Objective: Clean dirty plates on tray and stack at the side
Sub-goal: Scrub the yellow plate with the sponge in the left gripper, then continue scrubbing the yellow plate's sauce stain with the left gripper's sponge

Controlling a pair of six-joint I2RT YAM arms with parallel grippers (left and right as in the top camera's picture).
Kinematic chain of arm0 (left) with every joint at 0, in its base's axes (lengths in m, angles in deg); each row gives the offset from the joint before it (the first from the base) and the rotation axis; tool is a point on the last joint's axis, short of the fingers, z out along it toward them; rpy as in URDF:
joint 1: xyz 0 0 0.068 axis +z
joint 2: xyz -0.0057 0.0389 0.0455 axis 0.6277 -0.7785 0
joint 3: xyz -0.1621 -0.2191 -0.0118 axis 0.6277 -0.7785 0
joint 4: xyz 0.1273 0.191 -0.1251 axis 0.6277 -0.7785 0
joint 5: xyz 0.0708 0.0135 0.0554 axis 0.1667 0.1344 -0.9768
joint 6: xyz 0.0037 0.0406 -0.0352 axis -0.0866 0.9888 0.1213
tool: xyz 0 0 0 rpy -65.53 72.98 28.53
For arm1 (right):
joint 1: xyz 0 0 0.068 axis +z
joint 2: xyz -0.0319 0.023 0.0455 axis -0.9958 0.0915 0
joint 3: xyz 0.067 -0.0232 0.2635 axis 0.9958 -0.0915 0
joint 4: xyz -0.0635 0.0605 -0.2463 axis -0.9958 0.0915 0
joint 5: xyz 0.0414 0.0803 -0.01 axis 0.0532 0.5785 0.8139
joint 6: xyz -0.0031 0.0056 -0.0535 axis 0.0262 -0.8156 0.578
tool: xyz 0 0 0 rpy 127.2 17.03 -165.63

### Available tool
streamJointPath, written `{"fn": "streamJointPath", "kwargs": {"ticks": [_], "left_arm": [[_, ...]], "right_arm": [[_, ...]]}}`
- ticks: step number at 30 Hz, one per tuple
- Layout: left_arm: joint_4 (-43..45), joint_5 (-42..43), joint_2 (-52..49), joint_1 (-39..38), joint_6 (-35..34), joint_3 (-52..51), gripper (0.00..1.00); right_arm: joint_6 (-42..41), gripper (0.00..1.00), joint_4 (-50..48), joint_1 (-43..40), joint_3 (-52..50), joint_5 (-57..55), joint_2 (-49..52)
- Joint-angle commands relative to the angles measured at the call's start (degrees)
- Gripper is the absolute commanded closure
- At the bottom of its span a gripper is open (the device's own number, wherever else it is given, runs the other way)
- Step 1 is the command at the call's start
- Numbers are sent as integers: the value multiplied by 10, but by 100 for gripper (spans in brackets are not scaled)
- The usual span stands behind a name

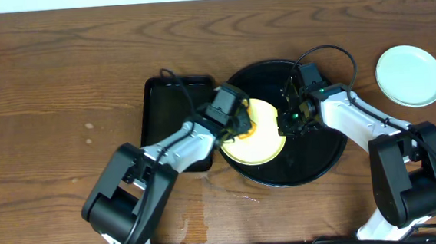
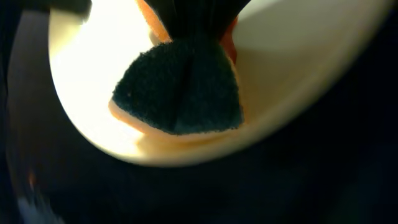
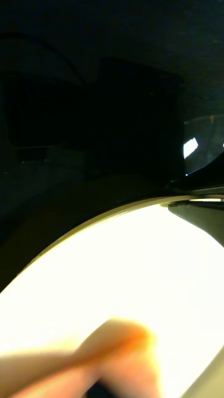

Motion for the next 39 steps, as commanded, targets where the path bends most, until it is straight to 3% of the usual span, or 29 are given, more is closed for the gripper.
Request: {"fn": "streamJointPath", "kwargs": {"ticks": [1,4,9,16,22,29,35,39], "left_arm": [[-6,7,-19,25,18,4,93],[-5,94,-4,30,49,6,93],[-21,104,49,26,104,6,93],[-108,-38,126,31,150,6,93],[-152,-68,135,48,169,6,93],[-115,-17,133,45,170,6,93],[-74,-17,107,8,278,6,93],[-53,-17,71,-3,289,6,93]], "right_arm": [[1,99,9,11,-11,-5,12],[3,98,9,11,-11,-6,12],[3,98,10,11,-11,-30,12],[-42,97,11,10,-11,-101,12],[-51,94,6,11,-11,-104,12],[-51,94,9,11,-11,-104,12],[-51,94,12,11,-11,-104,12],[-51,94,14,11,-11,-103,12]]}}
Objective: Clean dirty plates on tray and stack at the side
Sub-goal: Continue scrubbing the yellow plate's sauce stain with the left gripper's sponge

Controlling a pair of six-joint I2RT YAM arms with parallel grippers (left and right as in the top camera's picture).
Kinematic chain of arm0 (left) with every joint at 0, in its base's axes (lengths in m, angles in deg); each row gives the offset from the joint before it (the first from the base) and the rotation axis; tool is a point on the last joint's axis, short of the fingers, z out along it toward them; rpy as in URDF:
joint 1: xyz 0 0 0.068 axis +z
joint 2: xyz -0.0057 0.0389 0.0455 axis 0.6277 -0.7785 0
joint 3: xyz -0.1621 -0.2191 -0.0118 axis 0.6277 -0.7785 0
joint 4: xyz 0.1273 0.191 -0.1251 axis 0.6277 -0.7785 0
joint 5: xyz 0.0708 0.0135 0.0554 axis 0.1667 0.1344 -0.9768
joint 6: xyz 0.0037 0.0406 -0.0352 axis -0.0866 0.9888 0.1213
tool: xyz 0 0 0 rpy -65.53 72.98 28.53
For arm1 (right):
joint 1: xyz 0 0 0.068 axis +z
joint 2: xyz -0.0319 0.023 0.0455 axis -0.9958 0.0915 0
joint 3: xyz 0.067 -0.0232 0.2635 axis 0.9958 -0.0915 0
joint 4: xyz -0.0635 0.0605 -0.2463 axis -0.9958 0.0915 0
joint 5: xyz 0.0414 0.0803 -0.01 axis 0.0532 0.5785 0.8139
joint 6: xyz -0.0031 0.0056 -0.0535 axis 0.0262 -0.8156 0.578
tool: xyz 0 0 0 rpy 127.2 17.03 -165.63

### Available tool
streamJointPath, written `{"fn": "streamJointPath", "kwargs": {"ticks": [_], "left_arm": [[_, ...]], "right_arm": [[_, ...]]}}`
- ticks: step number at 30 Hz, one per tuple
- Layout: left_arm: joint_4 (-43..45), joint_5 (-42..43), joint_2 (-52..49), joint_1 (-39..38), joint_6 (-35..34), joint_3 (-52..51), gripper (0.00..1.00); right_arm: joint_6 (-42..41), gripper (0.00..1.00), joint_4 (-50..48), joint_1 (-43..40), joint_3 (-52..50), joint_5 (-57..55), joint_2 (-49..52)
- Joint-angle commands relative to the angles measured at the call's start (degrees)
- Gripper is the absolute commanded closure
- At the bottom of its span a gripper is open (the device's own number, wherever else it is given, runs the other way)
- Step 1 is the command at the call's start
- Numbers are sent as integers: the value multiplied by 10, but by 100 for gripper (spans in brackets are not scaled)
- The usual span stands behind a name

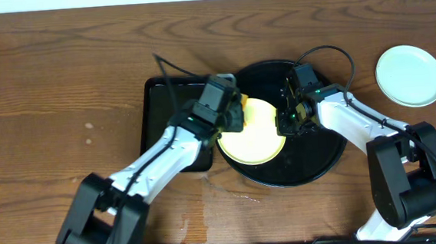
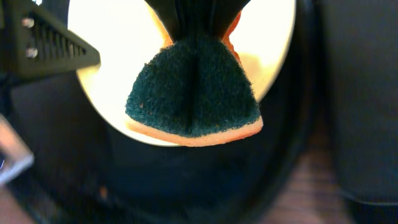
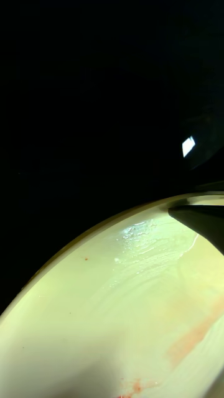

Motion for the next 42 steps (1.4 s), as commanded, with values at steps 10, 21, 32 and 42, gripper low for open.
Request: {"fn": "streamJointPath", "kwargs": {"ticks": [10,21,32,42], "left_arm": [[53,-26,-98,-2,38,5,93],[71,229,-111,-9,42,5,93],[18,254,-104,0,33,5,92],[30,-129,-103,7,51,5,92]], "right_arm": [[-5,94,11,-1,-14,-68,13],[-5,94,12,-1,-14,-68,13],[-5,94,12,-1,-14,-68,13],[-5,94,12,-1,-14,-68,13]]}}
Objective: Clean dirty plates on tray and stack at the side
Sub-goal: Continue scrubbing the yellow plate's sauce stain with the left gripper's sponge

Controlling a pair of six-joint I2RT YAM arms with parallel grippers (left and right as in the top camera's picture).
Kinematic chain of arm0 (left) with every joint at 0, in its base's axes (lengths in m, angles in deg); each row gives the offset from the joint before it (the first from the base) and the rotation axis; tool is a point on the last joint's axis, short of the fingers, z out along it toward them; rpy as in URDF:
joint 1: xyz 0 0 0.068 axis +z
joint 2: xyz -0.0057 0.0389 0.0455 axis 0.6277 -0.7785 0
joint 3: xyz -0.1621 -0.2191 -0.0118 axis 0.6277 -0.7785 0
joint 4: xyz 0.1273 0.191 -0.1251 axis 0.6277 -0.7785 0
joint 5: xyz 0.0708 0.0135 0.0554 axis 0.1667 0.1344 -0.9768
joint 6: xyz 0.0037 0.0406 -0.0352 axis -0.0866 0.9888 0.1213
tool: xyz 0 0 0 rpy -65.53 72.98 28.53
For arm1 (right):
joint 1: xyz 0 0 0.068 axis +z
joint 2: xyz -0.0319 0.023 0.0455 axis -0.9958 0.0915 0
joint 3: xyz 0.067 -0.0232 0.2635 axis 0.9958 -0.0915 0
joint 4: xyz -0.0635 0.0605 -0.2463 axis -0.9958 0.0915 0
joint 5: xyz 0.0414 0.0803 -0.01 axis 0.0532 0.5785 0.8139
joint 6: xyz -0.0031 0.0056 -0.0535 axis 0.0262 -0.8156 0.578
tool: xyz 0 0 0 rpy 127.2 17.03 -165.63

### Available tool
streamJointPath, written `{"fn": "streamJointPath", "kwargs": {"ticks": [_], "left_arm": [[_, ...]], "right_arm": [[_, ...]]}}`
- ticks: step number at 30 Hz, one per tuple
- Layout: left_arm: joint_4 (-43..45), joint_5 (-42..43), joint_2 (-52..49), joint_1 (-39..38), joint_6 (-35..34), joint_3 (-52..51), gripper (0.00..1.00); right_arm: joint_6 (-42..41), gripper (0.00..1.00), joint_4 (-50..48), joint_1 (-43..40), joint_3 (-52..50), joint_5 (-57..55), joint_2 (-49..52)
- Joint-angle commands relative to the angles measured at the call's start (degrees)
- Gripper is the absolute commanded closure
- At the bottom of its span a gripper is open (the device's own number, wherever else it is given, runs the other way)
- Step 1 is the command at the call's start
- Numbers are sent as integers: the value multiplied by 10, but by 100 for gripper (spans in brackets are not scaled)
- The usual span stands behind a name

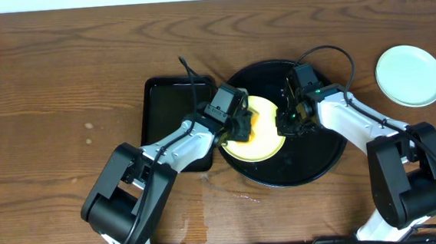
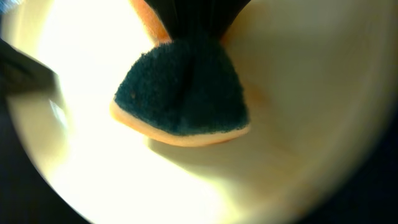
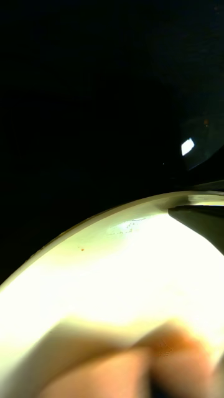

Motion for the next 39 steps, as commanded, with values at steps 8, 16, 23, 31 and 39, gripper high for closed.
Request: {"fn": "streamJointPath", "kwargs": {"ticks": [8,16,23,31,39], "left_arm": [[75,-183,-6,10,48,0,92],[104,-183,-6,-2,43,0,92],[125,-178,-6,-21,43,0,92],[136,-148,-6,-30,43,0,92],[150,-148,-8,-30,44,0,92]], "right_arm": [[-5,94,11,-1,-14,-65,13],[-5,94,11,-1,-14,-65,13],[-5,94,13,-1,-14,-65,13],[-5,94,14,-1,-14,-65,13],[-5,94,13,-1,-14,-65,13]]}}
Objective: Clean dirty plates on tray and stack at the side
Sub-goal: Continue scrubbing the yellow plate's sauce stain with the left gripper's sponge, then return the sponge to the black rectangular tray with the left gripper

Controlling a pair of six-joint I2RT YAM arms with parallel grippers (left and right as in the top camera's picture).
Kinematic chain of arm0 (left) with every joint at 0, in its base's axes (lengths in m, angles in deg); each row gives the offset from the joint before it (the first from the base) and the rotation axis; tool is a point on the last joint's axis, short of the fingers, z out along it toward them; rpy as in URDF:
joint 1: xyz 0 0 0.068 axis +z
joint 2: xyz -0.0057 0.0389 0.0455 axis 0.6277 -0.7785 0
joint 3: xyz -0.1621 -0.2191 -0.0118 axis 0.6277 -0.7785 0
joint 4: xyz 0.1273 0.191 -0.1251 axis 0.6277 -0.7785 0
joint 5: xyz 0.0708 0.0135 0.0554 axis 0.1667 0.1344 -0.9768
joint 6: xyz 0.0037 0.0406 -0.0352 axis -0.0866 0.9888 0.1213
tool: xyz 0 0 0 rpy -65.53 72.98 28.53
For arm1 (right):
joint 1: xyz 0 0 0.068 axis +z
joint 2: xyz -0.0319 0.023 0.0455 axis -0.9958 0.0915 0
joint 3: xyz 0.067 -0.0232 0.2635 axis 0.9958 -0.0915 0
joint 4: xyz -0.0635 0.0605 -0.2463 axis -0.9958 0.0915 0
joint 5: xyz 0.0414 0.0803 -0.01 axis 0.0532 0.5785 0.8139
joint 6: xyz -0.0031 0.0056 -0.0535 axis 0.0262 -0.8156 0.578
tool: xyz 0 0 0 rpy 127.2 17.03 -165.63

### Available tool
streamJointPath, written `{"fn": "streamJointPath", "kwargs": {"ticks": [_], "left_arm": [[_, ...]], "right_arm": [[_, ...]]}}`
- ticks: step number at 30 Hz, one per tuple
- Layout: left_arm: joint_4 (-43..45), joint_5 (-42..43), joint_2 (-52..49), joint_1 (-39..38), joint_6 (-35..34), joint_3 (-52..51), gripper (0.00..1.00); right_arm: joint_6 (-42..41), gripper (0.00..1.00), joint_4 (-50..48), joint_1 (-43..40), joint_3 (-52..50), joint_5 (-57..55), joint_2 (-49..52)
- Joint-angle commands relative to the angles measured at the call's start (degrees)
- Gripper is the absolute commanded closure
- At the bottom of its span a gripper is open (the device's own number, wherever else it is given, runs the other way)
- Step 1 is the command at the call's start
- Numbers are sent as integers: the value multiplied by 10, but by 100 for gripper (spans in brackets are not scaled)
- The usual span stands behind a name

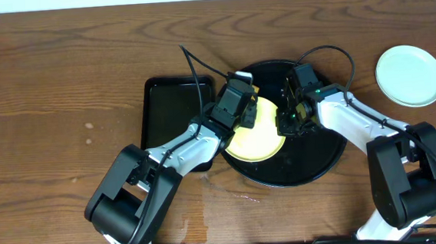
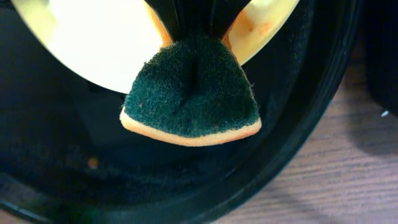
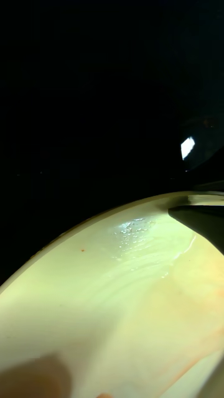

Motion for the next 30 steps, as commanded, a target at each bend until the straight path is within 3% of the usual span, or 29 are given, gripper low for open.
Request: {"fn": "streamJointPath", "kwargs": {"ticks": [1,9,13,21,30], "left_arm": [[8,0,-10,0,10,0,92],[10,-1,-41,2,14,0,93],[7,-25,-41,9,56,0,92],[-68,-52,-8,28,64,0,92],[-84,-53,40,30,64,0,92]], "right_arm": [[-3,94,11,-1,-14,-64,13],[-3,94,11,-1,-14,-64,13],[-3,94,11,-1,-14,-64,13],[-3,94,11,-1,-14,-64,13],[-3,95,18,-1,-14,-64,13]]}}
